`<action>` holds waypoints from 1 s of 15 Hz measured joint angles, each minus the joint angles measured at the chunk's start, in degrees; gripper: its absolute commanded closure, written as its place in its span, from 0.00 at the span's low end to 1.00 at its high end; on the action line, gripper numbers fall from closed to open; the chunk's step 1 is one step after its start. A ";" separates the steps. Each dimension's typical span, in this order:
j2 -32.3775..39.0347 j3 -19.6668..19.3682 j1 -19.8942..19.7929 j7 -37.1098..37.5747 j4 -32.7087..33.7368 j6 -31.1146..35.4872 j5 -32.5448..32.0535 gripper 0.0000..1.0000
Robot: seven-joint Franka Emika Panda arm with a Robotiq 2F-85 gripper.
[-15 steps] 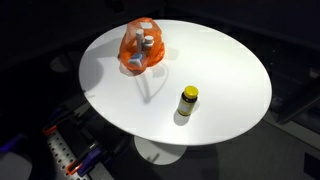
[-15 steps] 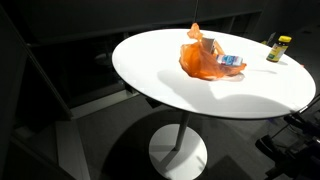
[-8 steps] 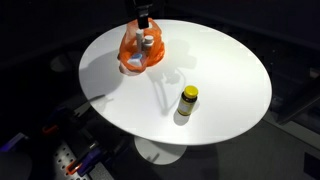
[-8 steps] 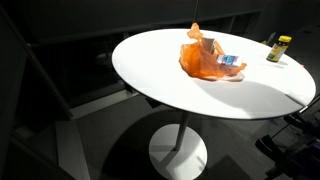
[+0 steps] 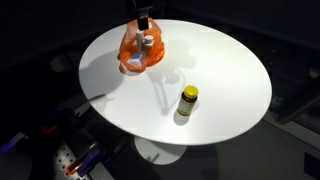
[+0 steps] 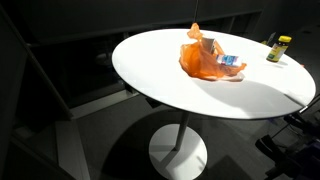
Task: Put the bottle into the carrier bag
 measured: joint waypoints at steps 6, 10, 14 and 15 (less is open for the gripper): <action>1.53 -1.65 -1.58 0.19 1.21 -0.04 0.05 0.00; 5.46 -3.49 -3.56 0.20 3.14 0.45 0.05 0.00; 11.53 -4.93 -4.58 0.28 5.02 4.74 -0.03 0.00; 13.19 -5.26 -4.69 0.28 5.54 6.02 -0.04 0.00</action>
